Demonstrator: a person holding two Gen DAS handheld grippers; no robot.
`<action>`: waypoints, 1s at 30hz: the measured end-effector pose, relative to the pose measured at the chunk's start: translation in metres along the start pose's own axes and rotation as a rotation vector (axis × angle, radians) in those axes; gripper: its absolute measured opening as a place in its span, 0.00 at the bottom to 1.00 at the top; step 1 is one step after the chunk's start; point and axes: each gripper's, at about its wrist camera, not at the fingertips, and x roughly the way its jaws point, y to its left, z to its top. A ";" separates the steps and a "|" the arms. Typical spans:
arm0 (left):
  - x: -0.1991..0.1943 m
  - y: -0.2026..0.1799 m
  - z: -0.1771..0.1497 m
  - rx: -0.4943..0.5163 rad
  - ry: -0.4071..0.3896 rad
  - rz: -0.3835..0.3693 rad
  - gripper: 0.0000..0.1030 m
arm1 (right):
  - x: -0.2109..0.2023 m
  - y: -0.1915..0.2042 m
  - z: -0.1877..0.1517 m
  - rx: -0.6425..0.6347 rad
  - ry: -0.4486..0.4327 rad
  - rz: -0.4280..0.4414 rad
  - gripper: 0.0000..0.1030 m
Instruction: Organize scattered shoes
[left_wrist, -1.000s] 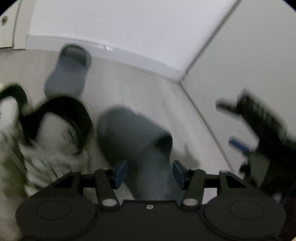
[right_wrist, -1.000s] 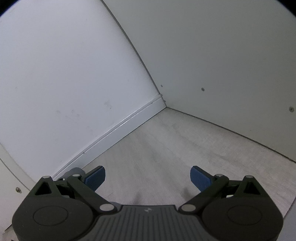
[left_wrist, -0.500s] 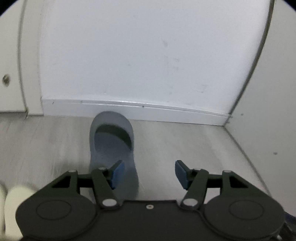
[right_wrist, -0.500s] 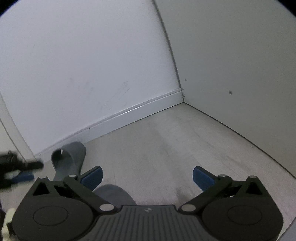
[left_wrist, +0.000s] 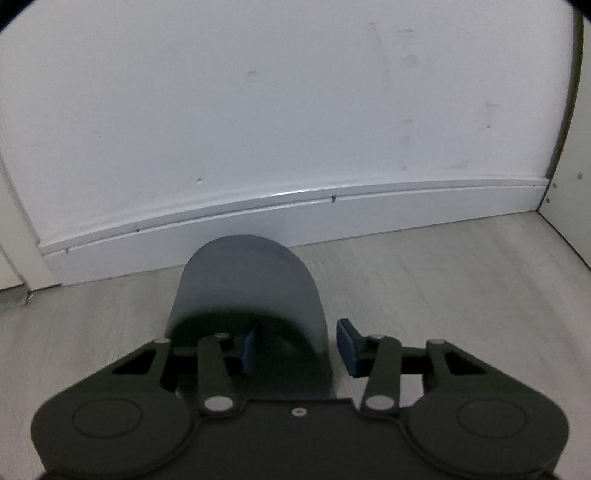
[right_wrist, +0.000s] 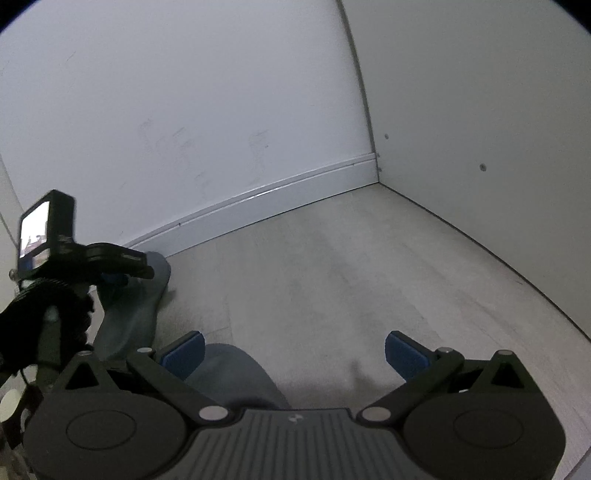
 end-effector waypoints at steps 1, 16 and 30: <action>0.003 0.003 0.001 -0.008 0.006 -0.009 0.42 | 0.000 0.001 0.000 -0.005 0.003 0.001 1.00; -0.099 0.013 -0.016 -0.159 -0.247 -0.181 0.16 | 0.005 0.006 0.000 -0.022 0.019 -0.008 1.00; -0.256 -0.054 -0.059 -0.192 -0.444 -0.386 0.13 | -0.016 -0.022 0.005 0.086 -0.060 -0.046 1.00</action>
